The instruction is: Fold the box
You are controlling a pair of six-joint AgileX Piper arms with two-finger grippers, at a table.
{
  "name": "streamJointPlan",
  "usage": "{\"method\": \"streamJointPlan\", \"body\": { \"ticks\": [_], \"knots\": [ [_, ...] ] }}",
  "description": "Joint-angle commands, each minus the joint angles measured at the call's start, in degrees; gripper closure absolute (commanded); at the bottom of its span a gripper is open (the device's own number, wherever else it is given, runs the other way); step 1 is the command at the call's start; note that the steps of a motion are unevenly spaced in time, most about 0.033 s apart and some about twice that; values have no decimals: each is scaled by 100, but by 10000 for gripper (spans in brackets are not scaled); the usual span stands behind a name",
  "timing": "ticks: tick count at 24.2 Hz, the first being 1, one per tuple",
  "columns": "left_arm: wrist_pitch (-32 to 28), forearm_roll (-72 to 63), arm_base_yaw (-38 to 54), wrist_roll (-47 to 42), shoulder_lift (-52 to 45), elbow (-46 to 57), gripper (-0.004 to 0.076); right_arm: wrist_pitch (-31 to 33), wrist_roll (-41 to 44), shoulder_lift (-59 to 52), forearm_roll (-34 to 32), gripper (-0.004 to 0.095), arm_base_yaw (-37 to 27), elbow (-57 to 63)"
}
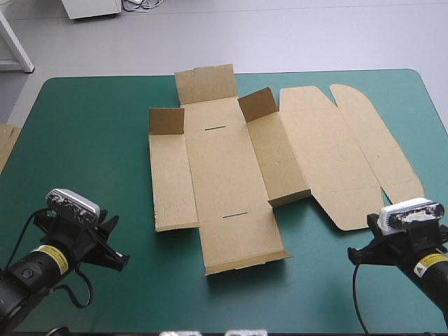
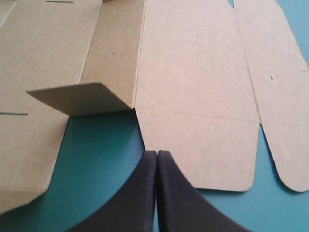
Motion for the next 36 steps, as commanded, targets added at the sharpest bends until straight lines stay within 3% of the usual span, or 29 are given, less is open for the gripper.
{"method": "streamJointPlan", "body": {
  "ticks": [1,3,6,11,14,16,20,22,24,25,31,36],
  "knots": [
    [-23,1002,-31,-985,272,-522,398,-507,202,417,-219,921,-43,-573],
    [393,1777,-31,-1744,492,-819,385,-481,229,709,-484,908,-43,-959],
    [413,1909,-31,-2060,718,-1111,386,-361,351,1004,-762,836,-43,-1351],
    [-43,1895,20,-1970,1670,-1744,388,-343,393,1424,-789,633,-43,-1840],
    [-381,1735,398,-1816,2480,-2083,388,-357,393,1489,-763,625,-43,-1865],
    [-638,837,1148,-1193,3140,-2332,388,-345,393,1511,-717,625,-43,-1865],
    [-832,-2337,2963,1202,3926,-2727,388,-333,393,1525,-670,625,-43,-1865],
    [-532,-4164,3831,2652,4140,-2784,388,-333,393,1525,-670,625,-43,-1865],
    [147,-5342,4470,3546,4294,-2784,388,-333,393,1525,-656,625,-43,-1865],
    [621,-5593,4751,3814,4369,-2784,388,-309,393,1525,-656,625,-43,-1865],
    [2001,-6778,5517,4746,4619,-2673,356,-208,345,1525,-552,623,-43,-1865],
    [2342,-7717,5746,5351,5050,-2178,348,-116,199,1536,-369,525,-43,-1865]
  ]
}}
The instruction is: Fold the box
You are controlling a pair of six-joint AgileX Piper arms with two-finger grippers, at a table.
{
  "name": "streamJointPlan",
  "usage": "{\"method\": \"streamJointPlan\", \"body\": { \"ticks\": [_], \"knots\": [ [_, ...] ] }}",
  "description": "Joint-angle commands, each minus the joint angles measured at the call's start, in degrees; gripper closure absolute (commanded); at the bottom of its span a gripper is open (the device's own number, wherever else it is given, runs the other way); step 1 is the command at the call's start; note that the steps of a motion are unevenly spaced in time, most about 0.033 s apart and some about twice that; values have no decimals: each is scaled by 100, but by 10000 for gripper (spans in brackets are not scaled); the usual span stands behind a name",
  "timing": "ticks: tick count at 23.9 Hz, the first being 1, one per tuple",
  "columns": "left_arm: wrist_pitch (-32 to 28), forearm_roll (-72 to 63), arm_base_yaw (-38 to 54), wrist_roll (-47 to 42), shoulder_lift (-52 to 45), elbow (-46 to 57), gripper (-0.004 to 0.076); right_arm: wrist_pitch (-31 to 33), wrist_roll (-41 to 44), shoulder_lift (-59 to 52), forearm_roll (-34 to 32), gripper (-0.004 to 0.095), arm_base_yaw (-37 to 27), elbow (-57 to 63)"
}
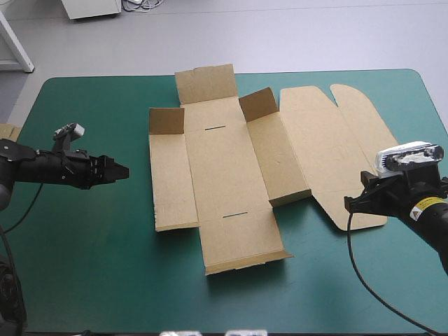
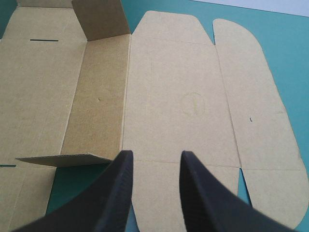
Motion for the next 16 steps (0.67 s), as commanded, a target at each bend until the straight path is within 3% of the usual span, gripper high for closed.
{"method": "streamJointPlan", "body": {
  "ticks": [1,9,16],
  "knots": [
    [323,-825,58,380,121,249,348,-277,-104,8,58,509,-37,-206],
    [149,-1837,58,1431,749,1310,348,-187,-144,109,289,486,-37,-206],
    [-283,-1940,32,1623,1300,1389,348,-127,-131,118,298,486,-37,-206]
  ]
}}
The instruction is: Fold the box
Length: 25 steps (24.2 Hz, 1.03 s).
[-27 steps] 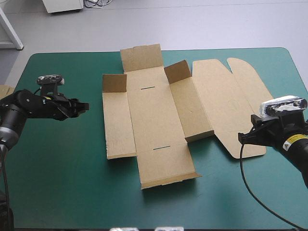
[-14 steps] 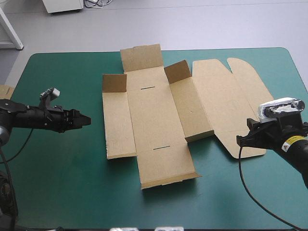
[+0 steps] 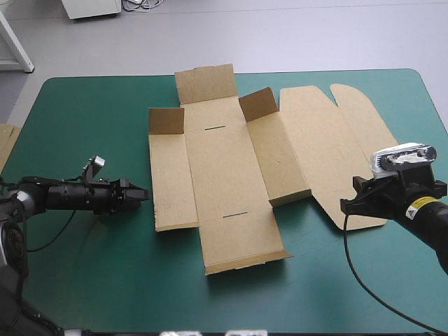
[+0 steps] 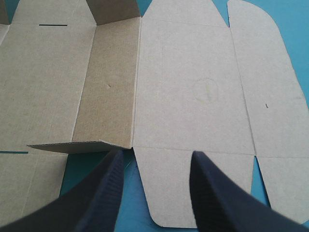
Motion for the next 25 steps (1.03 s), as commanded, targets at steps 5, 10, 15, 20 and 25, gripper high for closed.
{"method": "streamJointPlan", "body": {
  "ticks": [5,10,15,20,25],
  "knots": [
    [151,-1169,-622,576,455,-88,348,-313,-30,4,4,486,-37,-206],
    [67,-1110,-1313,640,868,-88,348,-350,-6,4,88,486,-37,-206],
    [415,-1084,-1626,597,990,-41,348,-335,-6,4,112,486,-37,-220],
    [-2,-1266,-1954,741,990,179,350,-357,-6,4,110,486,-37,-219],
    [-112,-1576,-2140,840,990,205,451,-360,-6,4,110,487,-37,-219]
  ]
}}
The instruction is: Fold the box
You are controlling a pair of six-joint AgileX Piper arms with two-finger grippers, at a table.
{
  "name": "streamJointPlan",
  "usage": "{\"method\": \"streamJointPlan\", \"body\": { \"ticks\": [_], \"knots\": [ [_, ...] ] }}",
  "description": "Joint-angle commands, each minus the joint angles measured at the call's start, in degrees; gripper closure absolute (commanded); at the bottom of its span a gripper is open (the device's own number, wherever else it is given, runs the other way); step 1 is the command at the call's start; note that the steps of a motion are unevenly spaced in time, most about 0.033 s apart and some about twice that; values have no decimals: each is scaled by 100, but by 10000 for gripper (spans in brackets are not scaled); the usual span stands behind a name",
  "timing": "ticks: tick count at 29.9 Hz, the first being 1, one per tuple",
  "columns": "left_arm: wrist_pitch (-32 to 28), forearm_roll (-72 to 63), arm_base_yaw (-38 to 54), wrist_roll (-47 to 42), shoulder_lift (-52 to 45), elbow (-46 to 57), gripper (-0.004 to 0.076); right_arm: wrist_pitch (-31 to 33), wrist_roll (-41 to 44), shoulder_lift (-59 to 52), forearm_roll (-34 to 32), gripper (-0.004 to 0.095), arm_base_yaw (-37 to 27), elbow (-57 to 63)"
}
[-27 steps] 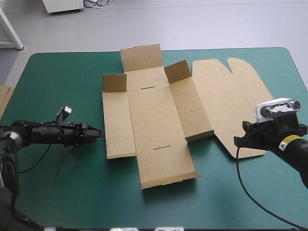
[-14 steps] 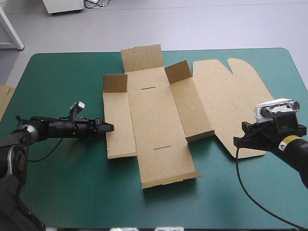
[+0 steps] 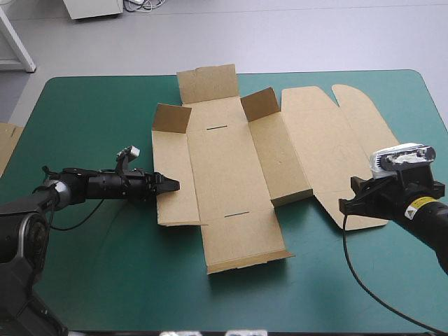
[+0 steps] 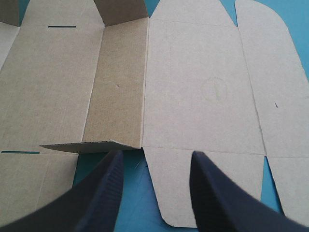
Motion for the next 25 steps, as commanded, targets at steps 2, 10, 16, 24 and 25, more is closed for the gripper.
{"method": "streamJointPlan", "body": {
  "ticks": [2,10,16,24,25],
  "knots": [
    [878,-405,-561,-144,367,288,550,-374,-16,4,32,487,-37,-212],
    [823,-83,-561,-18,245,69,734,-421,-16,4,32,488,-37,-212],
    [604,658,-561,-441,-176,-858,734,-482,-34,-6,22,488,-37,-216],
    [768,2257,-697,-1641,-372,-2586,734,-717,-114,-6,40,492,-37,-226],
    [814,2389,-724,-1743,-372,-2810,734,-733,-114,-6,40,492,-37,-230]
  ]
}}
